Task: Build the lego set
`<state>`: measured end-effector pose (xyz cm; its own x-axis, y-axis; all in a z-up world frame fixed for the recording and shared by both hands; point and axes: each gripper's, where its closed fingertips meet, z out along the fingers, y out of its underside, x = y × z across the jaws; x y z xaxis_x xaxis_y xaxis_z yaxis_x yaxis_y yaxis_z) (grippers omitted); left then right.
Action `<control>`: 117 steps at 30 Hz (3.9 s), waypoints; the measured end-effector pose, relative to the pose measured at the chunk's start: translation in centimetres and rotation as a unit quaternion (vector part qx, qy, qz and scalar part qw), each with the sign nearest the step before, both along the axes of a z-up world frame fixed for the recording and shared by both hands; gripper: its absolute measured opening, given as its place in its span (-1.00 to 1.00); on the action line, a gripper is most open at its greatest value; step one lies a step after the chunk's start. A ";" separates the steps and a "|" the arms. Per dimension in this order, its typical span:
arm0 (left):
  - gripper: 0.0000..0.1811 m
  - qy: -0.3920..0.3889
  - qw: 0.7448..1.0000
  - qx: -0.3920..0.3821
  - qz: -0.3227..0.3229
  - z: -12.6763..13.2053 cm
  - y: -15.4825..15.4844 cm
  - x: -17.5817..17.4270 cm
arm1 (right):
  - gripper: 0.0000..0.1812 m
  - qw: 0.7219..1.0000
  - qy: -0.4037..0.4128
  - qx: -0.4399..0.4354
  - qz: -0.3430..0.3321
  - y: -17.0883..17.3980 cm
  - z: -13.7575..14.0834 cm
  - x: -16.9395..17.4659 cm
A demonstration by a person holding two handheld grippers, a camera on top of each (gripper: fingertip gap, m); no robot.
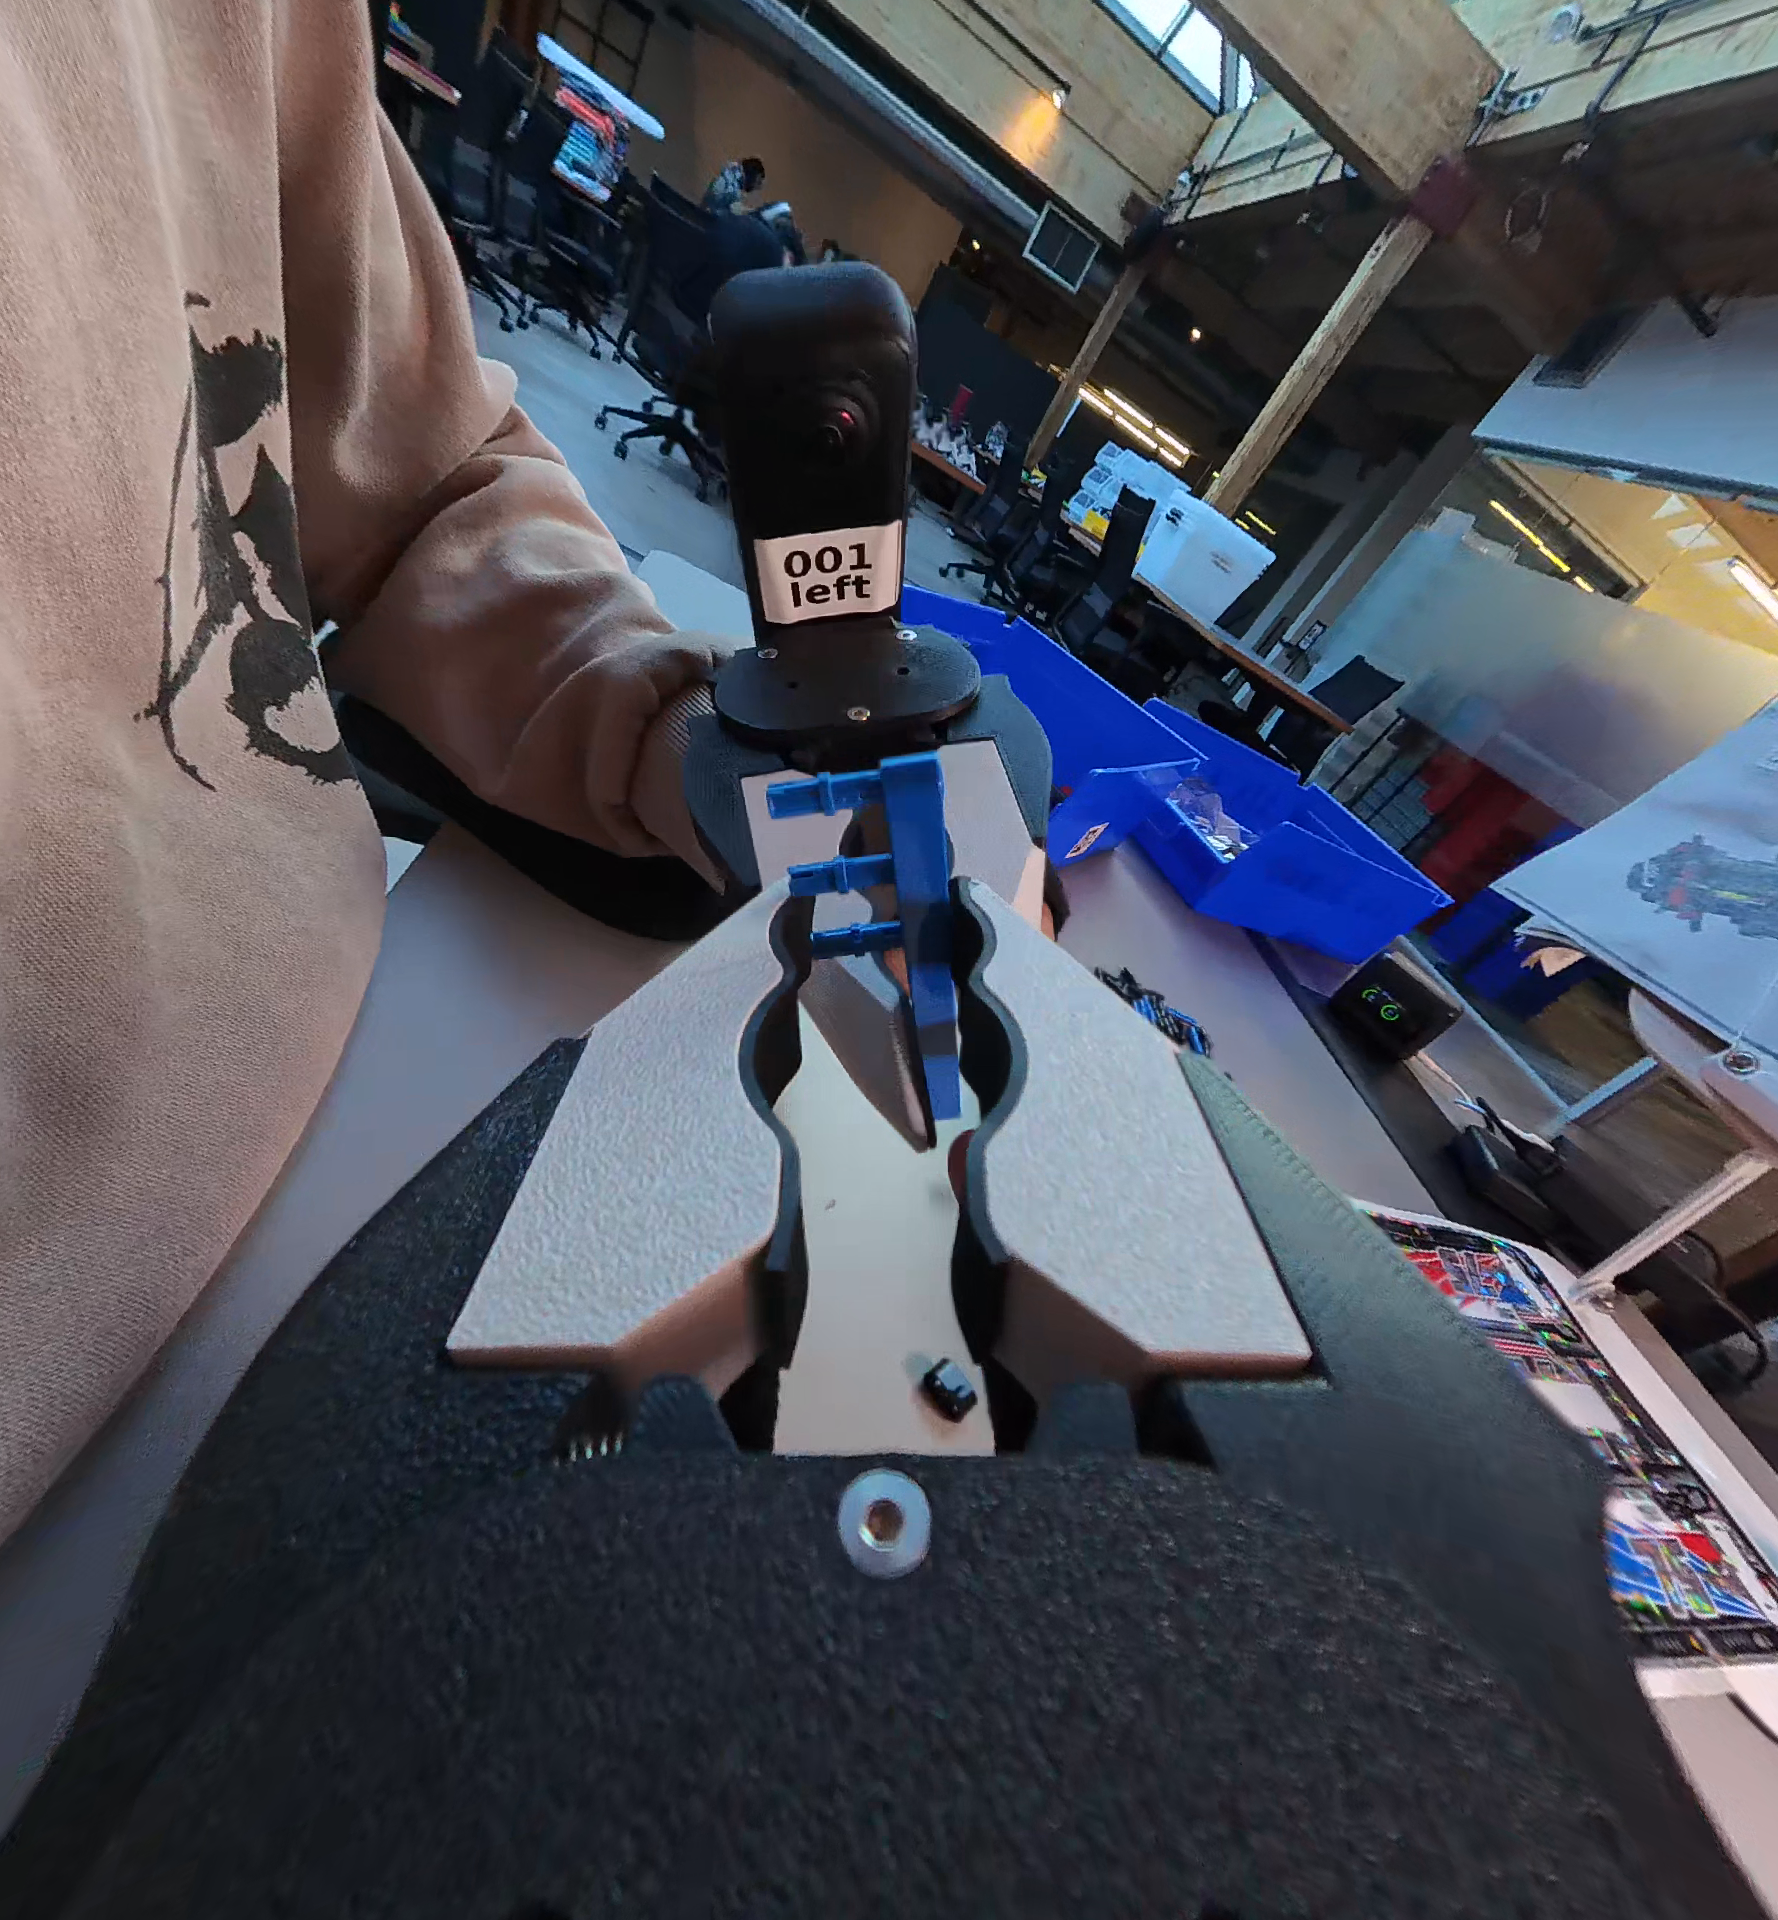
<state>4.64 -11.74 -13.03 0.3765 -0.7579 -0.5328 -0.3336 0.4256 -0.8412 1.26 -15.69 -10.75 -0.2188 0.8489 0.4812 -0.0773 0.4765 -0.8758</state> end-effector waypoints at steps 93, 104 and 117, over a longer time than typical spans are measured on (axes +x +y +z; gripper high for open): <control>-0.94 0.052 0.994 -0.054 0.077 -2.3 2.9 -1.8 | -0.67 0.997 -0.016 -0.050 -0.050 3.7 -0.8 0.4; -0.94 0.056 0.995 -0.064 0.056 -2.8 2.3 -1.5 | -0.74 0.999 -0.009 -0.053 -0.010 2.3 -0.3 0.6; -0.94 0.037 0.998 -0.042 0.035 -1.1 1.1 -0.6 | -0.76 1.000 0.015 -0.004 -0.023 1.2 -0.2 -0.1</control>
<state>4.01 -10.65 -14.10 0.3918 -0.7744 -0.4967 -0.4219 0.3285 -0.8450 1.15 -14.46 -10.93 -0.1654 0.8617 0.4797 -0.0808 0.4729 -0.8774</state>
